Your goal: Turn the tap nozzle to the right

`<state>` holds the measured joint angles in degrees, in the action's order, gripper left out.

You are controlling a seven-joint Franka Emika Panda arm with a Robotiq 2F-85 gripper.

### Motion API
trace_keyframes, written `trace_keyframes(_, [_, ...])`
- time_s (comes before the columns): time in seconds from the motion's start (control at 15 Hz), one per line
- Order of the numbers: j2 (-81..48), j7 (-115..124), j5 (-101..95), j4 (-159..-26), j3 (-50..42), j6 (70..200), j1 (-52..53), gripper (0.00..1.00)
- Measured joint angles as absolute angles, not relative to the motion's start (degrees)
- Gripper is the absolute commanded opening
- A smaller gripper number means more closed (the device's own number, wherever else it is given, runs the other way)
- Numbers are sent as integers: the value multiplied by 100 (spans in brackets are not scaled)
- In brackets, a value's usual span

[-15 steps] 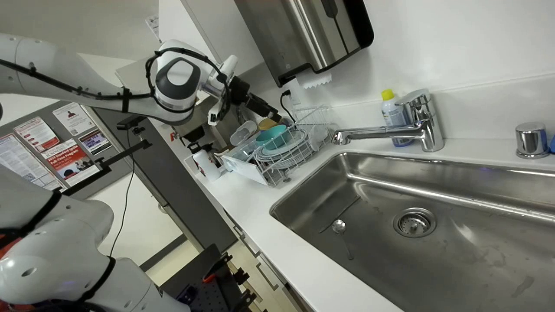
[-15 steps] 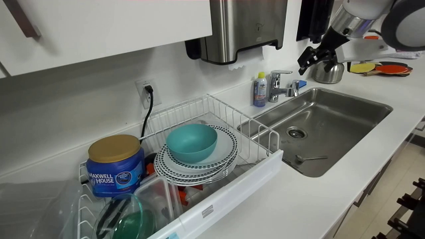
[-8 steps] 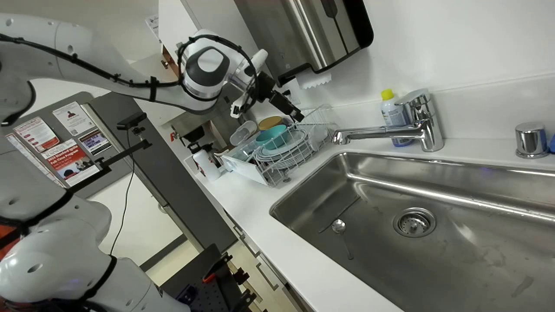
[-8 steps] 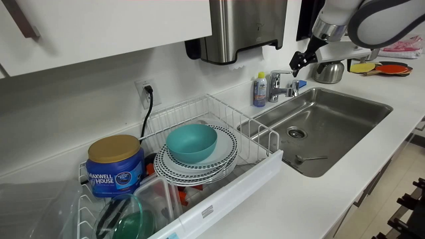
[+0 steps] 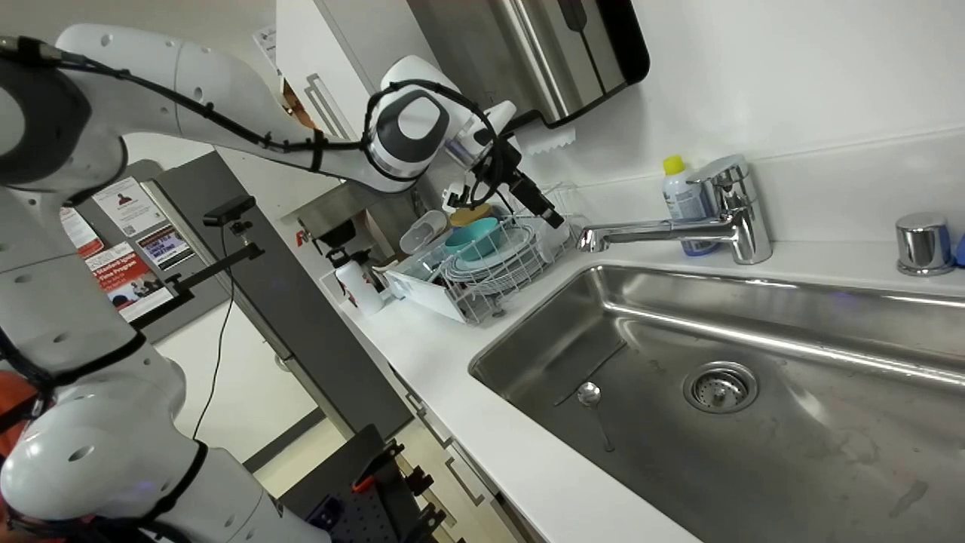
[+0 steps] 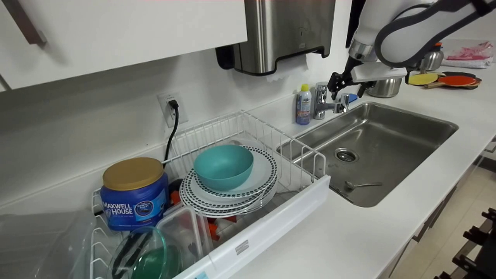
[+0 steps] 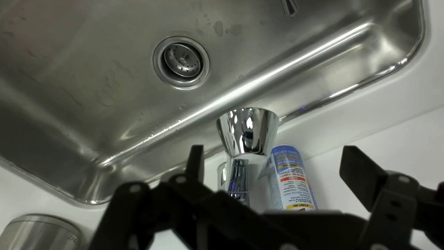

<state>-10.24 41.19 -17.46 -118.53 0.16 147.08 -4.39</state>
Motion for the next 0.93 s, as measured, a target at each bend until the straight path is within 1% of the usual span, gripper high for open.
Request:
trace_keyframes(0.4, [-1597,3595,-1184,-11315,-267,14709,-324,100])
trace_keyframes(0.8, [-2045,3399,-1071,-10898,-477,14699,-210,100])
trace_keyframes(0.87, [-2099,3391,-1059,-10854,-503,14699,-186,75])
trace_keyframes(0.93, [-2147,3386,-1044,-10817,-528,14698,-161,74])
